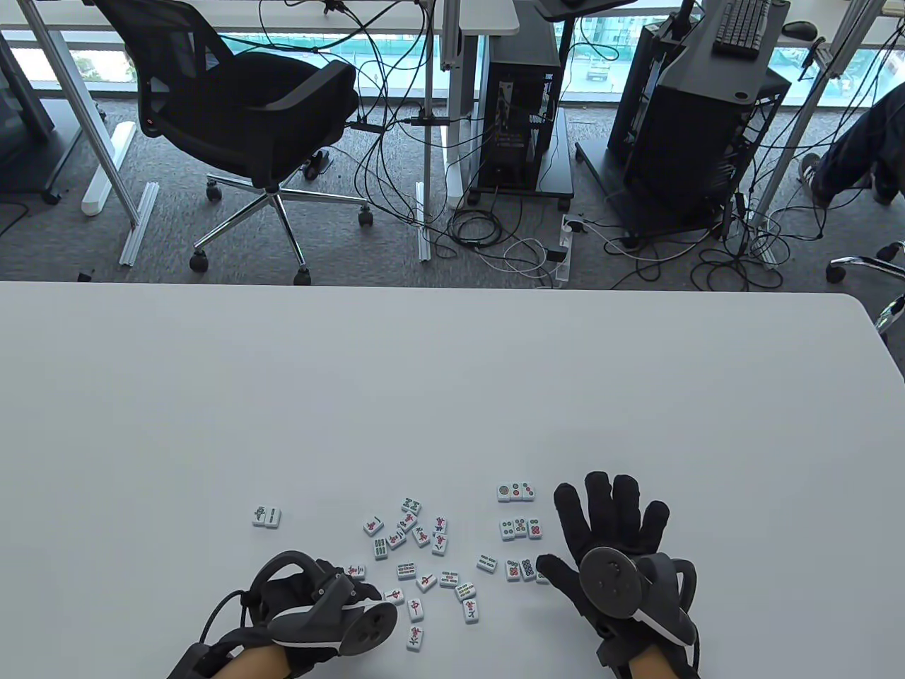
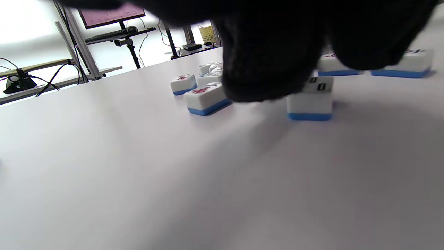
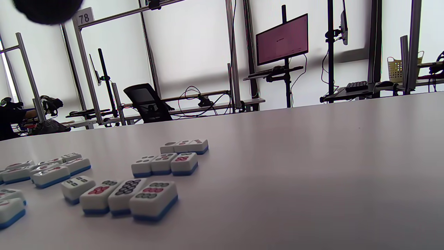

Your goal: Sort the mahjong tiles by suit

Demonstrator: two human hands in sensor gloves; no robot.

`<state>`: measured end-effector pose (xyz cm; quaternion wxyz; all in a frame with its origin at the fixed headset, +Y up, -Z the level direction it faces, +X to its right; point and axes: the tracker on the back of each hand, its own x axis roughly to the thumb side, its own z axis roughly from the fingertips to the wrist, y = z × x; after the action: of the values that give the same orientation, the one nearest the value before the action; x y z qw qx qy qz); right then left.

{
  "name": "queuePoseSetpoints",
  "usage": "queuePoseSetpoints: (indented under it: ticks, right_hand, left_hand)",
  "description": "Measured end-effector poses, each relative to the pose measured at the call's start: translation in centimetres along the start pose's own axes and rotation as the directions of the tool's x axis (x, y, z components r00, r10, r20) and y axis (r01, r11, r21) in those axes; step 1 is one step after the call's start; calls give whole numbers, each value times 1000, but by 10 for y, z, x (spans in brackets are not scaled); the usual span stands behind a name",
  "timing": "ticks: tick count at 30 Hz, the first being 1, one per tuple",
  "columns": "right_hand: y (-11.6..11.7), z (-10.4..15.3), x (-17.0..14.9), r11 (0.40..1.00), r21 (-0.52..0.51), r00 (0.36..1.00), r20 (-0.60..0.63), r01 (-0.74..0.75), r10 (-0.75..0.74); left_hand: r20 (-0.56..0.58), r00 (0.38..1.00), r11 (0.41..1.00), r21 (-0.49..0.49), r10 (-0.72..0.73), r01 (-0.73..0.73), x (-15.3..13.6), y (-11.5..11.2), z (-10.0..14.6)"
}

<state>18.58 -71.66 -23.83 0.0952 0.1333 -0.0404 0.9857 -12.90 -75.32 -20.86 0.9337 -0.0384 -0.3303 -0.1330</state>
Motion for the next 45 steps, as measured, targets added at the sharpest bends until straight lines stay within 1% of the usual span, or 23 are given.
queuePoseSetpoints:
  ticks: [2,3,5,6,8,11,12,14,18,20,25,28,29,31,33,36,38,40,43,45]
  right_hand:
    - [1,0,0,1000,7,1000,-1,0,0]
    - [1,0,0,1000,9,1000,-2,0,0]
    - [1,0,0,1000,9,1000,-3,-1,1]
    - [1,0,0,1000,8,1000,-3,0,0]
    - [1,0,0,1000,6,1000,-5,5,-5]
    - [2,-1,-1,1000,11,1000,-6,3,-3]
    - [2,-1,-1,1000,13,1000,-6,2,-2]
    - [3,-1,-1,1000,16,1000,-6,2,-2]
    - [3,-1,-1,1000,20,1000,-6,1,-1]
    - [3,-1,-1,1000,20,1000,-7,3,-3]
    - [4,-1,-1,1000,22,1000,-7,5,-5]
    - [4,-1,-2,1000,24,1000,-8,5,-5]
    - [4,-1,-2,1000,24,1000,-8,6,-6]
    - [3,-1,-2,1000,22,1000,-9,10,-9]
    - [3,-1,-3,1000,16,1000,-12,17,-16]
    - [3,-1,-3,1000,17,1000,-12,23,-23]
    - [3,-1,-3,1000,20,1000,-11,23,-23]
    - [3,-1,-3,1000,19,1000,-10,23,-23]
    - [4,-1,-3,1000,22,1000,-10,19,-19]
    - [4,-1,-3,1000,24,1000,-10,17,-17]
  left_hand:
    - [-6,999,999,1,-49,49,4,-2,-3]
    - [-21,998,998,-18,-63,63,6,-3,-4]
    - [-48,998,999,-31,-37,35,6,-2,-4]
    - [-56,998,999,-29,-26,24,5,0,-4]
    - [-67,998,1000,19,-13,15,3,7,1]
    - [-25,999,998,40,-39,40,-1,17,7]
    - [2,999,998,33,-54,54,-1,19,8]
    - [13,996,996,13,-93,93,1,20,10]
    - [47,987,988,-21,-152,153,8,12,8]
    - [57,986,987,-36,-157,159,11,7,5]
    - [99,988,988,-82,-121,129,16,-5,-2]
    - [109,991,990,-110,-72,84,13,-5,-5]
    - [117,991,992,-103,-60,72,12,-4,-5]
    - [121,992,994,-94,-44,56,4,-1,-5]
    - [103,995,995,-96,-19,29,-13,6,-6]
    - [0,1000,993,-112,24,-24,-50,18,-7]
    - [-94,995,995,-95,33,-42,-81,24,-7]
    - [-175,984,996,-77,36,-50,-104,27,-8]
    - [-280,958,995,-62,59,-80,-131,24,-11]
    - [-335,939,990,-88,78,-114,-143,15,-15]
